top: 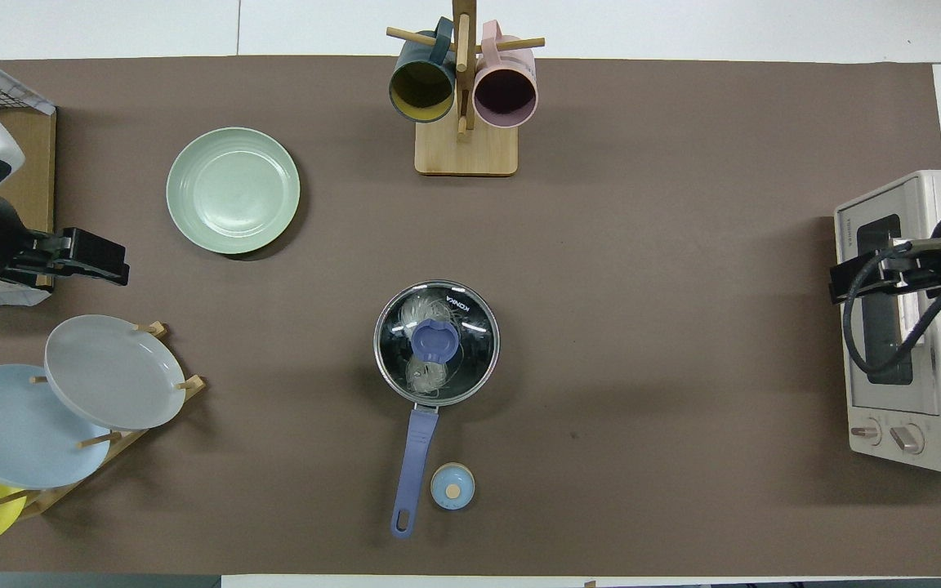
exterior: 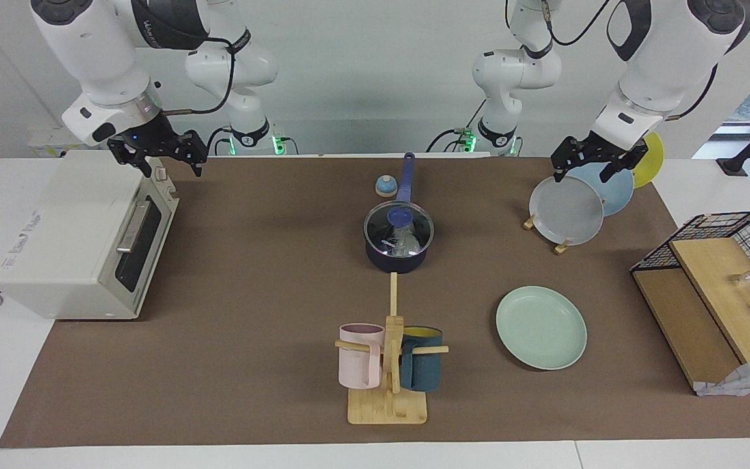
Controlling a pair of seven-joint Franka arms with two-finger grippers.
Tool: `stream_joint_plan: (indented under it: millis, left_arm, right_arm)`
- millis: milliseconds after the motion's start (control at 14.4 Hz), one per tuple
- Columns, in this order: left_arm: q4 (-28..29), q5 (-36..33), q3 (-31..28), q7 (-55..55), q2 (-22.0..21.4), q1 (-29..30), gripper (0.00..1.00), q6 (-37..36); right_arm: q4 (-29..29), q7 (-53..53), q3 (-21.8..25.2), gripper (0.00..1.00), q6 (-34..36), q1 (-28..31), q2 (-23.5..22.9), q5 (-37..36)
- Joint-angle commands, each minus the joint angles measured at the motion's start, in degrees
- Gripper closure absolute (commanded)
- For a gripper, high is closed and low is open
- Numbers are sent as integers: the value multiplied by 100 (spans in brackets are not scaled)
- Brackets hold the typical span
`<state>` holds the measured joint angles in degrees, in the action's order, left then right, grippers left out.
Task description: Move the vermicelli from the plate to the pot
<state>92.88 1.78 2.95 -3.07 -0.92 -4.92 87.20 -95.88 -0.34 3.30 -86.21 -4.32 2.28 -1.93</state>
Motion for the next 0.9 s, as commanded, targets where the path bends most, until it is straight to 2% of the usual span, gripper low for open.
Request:
stream_joint_plan:
  millis: [0,139,487,834]
  left_arm:
    - [-42,15,-5,9,-23,35,0,-81]
    - [-42,15,-5,9,-23,35,0,-81]
    - [-42,15,-5,9,-23,35,0,-81]
    - [-42,15,-5,9,-23,35,0,-81]
  right_arm:
    - [69,-141,-14,0,59,80,-114,-18]
    - [236,-150,12,0,114,115,-158,-44]
    - [245,-116,214,0,-10,107,-71,-27]
    - [202,-89,188,0,-88,36,44,-18]
